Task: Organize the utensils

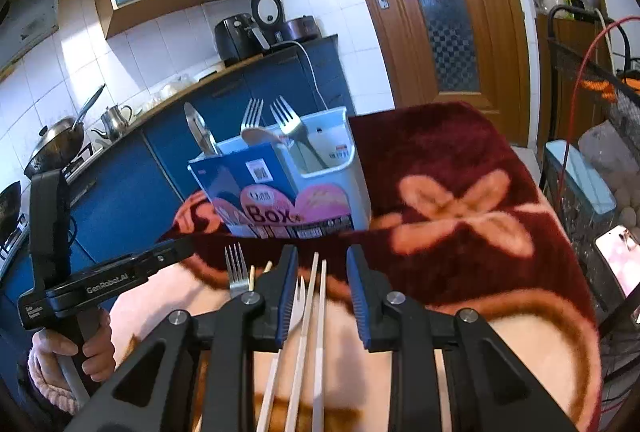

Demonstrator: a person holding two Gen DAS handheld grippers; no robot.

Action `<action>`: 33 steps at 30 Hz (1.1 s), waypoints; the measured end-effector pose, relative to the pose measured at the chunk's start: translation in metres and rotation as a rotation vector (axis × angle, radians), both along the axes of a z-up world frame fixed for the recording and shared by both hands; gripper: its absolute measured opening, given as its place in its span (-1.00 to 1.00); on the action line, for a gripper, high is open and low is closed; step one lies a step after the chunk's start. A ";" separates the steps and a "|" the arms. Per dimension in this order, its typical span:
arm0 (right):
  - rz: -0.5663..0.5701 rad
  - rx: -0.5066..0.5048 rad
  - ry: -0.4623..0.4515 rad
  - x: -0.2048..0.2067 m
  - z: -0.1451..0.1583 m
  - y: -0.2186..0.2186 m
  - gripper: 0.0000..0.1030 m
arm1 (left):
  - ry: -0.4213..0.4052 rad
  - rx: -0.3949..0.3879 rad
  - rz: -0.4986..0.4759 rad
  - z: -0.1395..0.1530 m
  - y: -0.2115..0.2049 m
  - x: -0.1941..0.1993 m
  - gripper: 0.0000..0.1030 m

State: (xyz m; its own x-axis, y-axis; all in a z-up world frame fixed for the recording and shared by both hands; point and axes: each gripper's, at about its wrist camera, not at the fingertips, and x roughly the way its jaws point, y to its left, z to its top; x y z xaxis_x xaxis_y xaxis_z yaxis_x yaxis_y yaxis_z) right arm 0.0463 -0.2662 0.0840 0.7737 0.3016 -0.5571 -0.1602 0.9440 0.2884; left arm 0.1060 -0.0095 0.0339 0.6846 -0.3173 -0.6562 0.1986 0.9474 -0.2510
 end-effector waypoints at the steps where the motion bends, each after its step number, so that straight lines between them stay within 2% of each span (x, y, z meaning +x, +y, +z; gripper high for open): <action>1: 0.001 0.002 0.006 -0.001 -0.002 0.000 -0.44 | 0.018 0.000 -0.005 -0.004 -0.002 0.001 -0.27; 10: 0.006 0.005 0.046 -0.003 -0.015 -0.002 -0.38 | 0.107 -0.002 -0.031 -0.030 -0.010 0.013 -0.27; 19: 0.005 0.008 0.074 -0.002 -0.024 -0.005 -0.36 | 0.155 -0.023 -0.051 -0.042 -0.014 0.034 -0.28; 23: 0.002 0.010 0.090 0.001 -0.029 -0.007 -0.36 | 0.199 -0.071 -0.072 -0.049 -0.013 0.043 -0.37; 28: 0.005 0.012 0.109 0.004 -0.037 -0.008 -0.35 | 0.190 -0.110 -0.088 -0.053 -0.012 0.045 -0.63; 33: 0.009 0.009 0.121 0.006 -0.040 -0.007 -0.35 | 0.183 -0.130 -0.092 -0.054 -0.011 0.046 -0.73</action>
